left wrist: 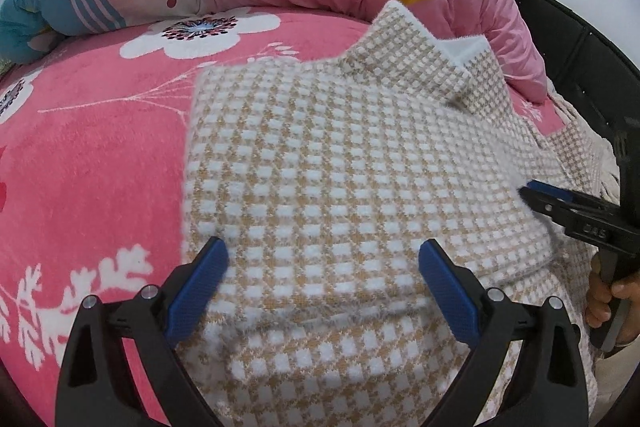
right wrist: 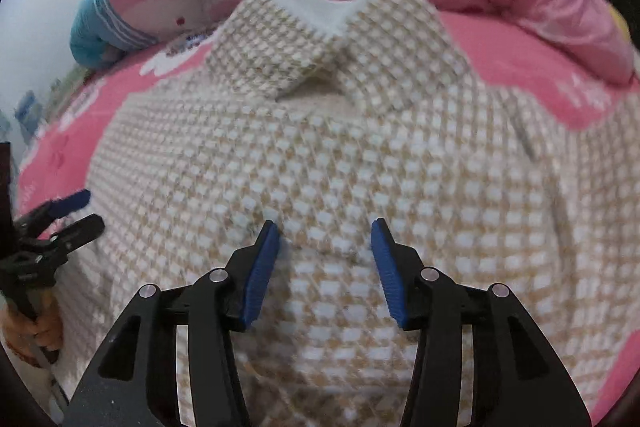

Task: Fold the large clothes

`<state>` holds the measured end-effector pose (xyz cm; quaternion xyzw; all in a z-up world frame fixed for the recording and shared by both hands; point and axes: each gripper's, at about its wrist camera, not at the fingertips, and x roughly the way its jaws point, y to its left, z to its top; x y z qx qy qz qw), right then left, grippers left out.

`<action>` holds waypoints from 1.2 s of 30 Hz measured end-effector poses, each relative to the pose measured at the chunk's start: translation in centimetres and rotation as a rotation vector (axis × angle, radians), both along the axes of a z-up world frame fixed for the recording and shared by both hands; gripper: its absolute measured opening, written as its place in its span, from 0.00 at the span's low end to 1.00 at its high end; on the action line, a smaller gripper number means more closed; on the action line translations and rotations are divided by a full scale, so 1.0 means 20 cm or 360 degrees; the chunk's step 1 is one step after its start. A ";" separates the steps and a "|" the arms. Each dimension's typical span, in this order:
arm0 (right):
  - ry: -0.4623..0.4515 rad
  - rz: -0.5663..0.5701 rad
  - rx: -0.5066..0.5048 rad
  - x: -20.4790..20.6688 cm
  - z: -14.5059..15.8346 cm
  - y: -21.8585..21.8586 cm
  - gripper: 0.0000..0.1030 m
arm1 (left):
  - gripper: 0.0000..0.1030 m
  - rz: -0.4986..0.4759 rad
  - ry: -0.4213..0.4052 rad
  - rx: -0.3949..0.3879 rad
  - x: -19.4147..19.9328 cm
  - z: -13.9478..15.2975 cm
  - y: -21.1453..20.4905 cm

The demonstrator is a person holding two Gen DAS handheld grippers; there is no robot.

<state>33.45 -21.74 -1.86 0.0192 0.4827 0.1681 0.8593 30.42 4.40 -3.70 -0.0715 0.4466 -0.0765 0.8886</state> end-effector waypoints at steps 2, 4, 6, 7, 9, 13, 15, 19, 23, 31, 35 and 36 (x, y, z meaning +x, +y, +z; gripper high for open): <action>0.0018 -0.0006 -0.0024 -0.03 0.03 -0.02 0.44 | 0.92 0.0002 -0.0004 0.0007 -0.01 0.01 0.00; 0.0028 -0.0015 -0.0050 -0.05 0.07 -0.03 0.44 | 0.92 0.0019 -0.0020 0.0009 -0.01 0.04 0.00; -0.0003 -0.0019 -0.0047 -0.07 0.12 -0.05 0.46 | 0.92 0.0018 -0.0052 0.0006 0.00 0.08 -0.01; -0.0024 -0.0025 -0.0033 -0.07 0.14 -0.05 0.46 | 0.92 0.0004 -0.0076 0.0024 0.02 0.11 -0.03; -0.0061 -0.0059 -0.0015 -0.02 0.17 -0.05 0.53 | 0.92 0.0001 -0.0093 0.0071 0.08 0.16 -0.05; -0.0065 -0.0128 -0.0006 0.09 0.12 -0.05 0.64 | 0.92 -0.0005 -0.0019 0.0126 0.29 0.15 -0.11; -0.0015 -0.0152 -0.0045 0.16 0.02 -0.02 0.64 | 0.92 0.0035 0.0046 0.0174 0.39 0.09 -0.10; -0.0050 -0.0118 -0.0110 0.18 -0.05 0.01 0.64 | 0.95 0.0101 0.0114 0.0201 0.49 -0.05 -0.06; -0.0041 -0.0159 -0.0060 0.13 0.05 -0.02 0.64 | 0.94 0.0107 0.0059 0.0235 0.42 0.03 -0.07; -0.0034 -0.0076 -0.0121 -0.06 0.00 0.00 0.66 | 0.94 -0.0131 0.0047 0.0241 0.12 0.00 -0.24; -0.0036 -0.0102 -0.0134 -0.06 0.02 0.01 0.66 | 0.94 -0.0082 -0.0002 0.0310 0.08 0.00 -0.27; -0.0046 -0.0110 -0.0119 -0.08 0.07 0.00 0.66 | 0.94 -0.0068 -0.0023 0.0266 0.06 0.04 -0.26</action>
